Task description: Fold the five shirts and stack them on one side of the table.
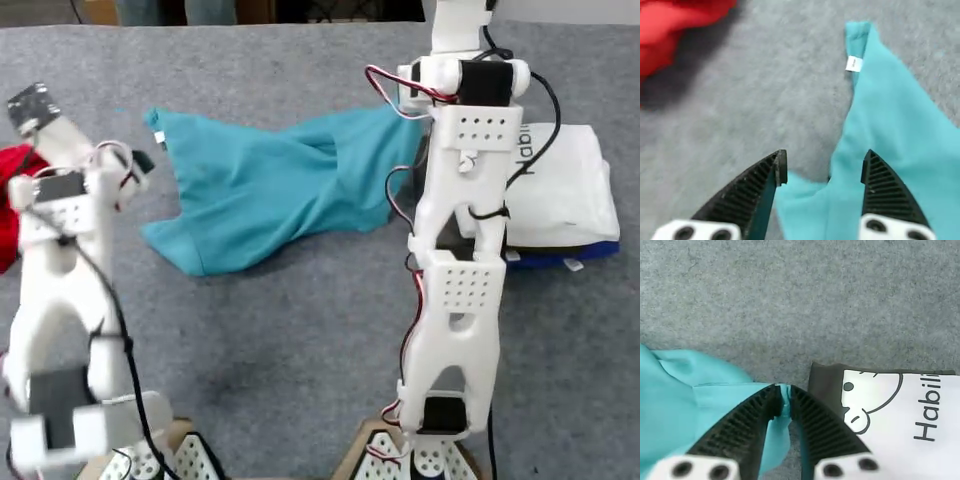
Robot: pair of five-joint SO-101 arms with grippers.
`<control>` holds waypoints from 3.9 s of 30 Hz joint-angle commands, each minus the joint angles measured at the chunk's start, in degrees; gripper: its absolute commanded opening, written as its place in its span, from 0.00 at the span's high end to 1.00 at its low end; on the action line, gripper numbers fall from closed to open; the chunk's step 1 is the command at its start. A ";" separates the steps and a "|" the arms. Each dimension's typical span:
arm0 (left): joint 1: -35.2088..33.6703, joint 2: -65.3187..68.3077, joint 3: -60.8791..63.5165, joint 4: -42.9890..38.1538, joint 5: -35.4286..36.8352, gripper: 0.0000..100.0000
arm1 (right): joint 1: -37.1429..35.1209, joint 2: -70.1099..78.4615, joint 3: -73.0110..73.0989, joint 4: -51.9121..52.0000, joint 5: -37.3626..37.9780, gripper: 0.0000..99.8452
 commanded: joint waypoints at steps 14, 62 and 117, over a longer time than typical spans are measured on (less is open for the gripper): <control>8.84 62.15 -72.13 24.00 4.57 0.77 | 0.00 -3.56 -0.04 0.00 2.11 0.99; -7.08 21.45 -72.84 48.88 -6.33 0.97 | -15.91 -8.13 2.77 0.26 5.54 0.61; -12.00 43.25 -63.52 36.48 -15.91 0.97 | -10.90 4.26 35.21 -52.84 14.59 0.70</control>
